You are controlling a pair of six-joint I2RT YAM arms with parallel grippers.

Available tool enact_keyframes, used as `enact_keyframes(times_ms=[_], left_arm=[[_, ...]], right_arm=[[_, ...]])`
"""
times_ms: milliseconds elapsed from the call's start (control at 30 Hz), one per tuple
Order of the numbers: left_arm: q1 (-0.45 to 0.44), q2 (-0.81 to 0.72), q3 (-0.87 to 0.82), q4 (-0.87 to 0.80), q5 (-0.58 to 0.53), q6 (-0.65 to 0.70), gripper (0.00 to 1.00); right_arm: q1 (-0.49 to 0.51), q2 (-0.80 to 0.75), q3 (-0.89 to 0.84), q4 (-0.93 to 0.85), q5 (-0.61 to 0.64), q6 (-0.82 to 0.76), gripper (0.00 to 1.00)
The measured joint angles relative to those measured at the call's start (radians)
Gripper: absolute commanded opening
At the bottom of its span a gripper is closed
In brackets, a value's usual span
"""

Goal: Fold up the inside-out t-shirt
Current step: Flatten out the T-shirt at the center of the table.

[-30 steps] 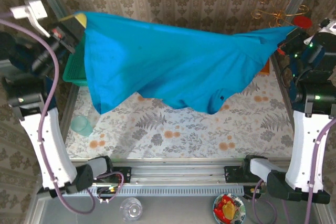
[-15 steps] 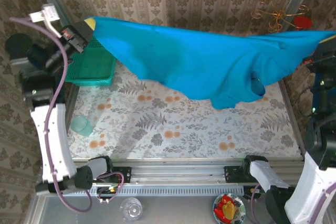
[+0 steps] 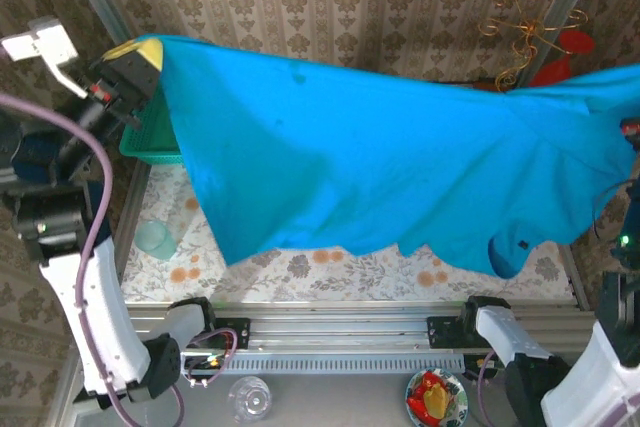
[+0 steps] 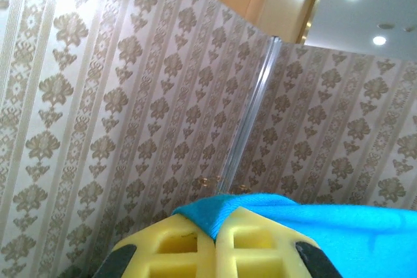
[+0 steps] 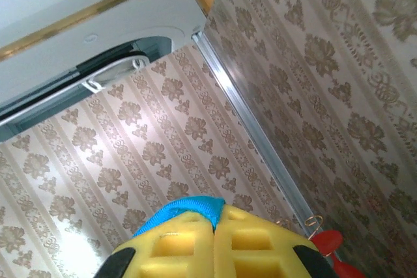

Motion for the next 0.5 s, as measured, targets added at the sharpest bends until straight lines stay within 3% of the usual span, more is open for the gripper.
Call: enact_keyframes(times_ms=[133,300,500], left_arm=[[-0.021,0.102,-0.064,0.047,0.005,-0.006,0.00],[-0.053,0.280,-0.122,0.036,0.005,0.015,0.00],[-0.058,0.501,-0.113,0.053,0.014,0.020,0.00]], right_arm=[[0.000,0.113,-0.006,0.014,-0.032,0.004,0.00],[0.000,0.257,-0.132,0.063,-0.104,0.039,0.00],[0.002,0.465,-0.185,0.118,-0.183,0.123,0.00]])
